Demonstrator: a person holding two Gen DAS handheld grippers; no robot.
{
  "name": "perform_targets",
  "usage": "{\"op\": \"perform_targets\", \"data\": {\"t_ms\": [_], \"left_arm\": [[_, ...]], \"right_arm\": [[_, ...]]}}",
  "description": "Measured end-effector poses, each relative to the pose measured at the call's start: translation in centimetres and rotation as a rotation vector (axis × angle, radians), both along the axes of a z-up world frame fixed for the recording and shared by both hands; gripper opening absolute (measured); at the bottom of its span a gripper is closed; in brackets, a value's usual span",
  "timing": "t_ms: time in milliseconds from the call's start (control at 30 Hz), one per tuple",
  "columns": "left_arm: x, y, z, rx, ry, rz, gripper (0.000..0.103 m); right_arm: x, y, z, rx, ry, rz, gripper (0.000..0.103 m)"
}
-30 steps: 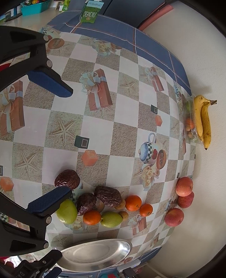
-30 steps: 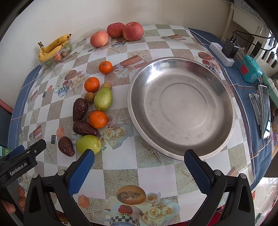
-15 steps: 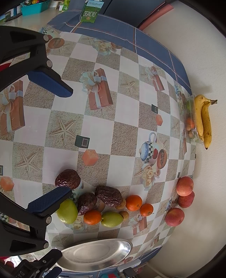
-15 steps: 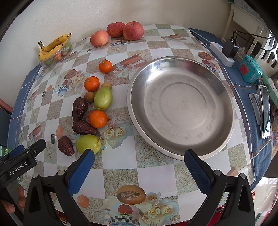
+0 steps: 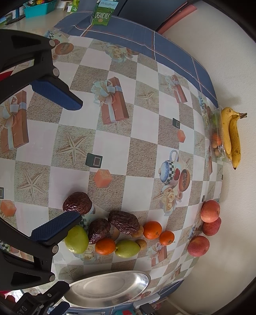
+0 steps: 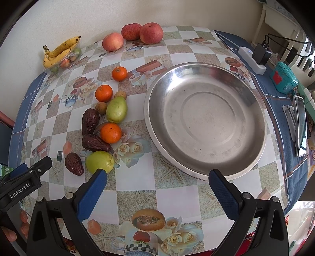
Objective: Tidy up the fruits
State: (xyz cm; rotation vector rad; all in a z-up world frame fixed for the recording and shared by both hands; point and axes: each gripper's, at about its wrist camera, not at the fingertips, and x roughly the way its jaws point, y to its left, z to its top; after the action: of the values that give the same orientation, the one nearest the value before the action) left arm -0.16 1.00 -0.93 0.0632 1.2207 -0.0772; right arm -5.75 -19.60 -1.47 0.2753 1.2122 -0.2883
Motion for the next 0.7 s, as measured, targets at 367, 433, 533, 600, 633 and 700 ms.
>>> {"op": "perform_targets", "data": {"t_ms": [367, 433, 533, 600, 633, 700], "left_arm": [[0.4, -0.1, -0.3, 0.001, 0.027, -0.002, 0.103], [0.5, -0.3, -0.5, 0.002, 0.032, -0.007, 0.103], [0.5, -0.9, -0.7, 0.008, 0.040, -0.022, 0.103], [0.7, -1.2, -0.9, 0.015, 0.046, -0.025, 0.103], [0.9, -1.4, -1.1, 0.019, 0.052, -0.023, 0.103], [1.2, -1.5, -1.5, 0.016, 0.066, -0.021, 0.103]], "right_arm": [[0.2, 0.0, -0.2, 0.008, 0.016, 0.004, 0.103], [0.2, 0.1, -0.2, 0.008, 0.018, 0.004, 0.103], [0.3, 0.1, -0.3, 0.012, 0.022, 0.004, 0.103], [0.3, 0.2, -0.4, 0.018, 0.021, 0.004, 0.103], [0.4, 0.2, -0.4, 0.021, 0.022, 0.004, 0.103], [0.6, 0.4, -0.5, 0.018, 0.023, 0.008, 0.103]]}}
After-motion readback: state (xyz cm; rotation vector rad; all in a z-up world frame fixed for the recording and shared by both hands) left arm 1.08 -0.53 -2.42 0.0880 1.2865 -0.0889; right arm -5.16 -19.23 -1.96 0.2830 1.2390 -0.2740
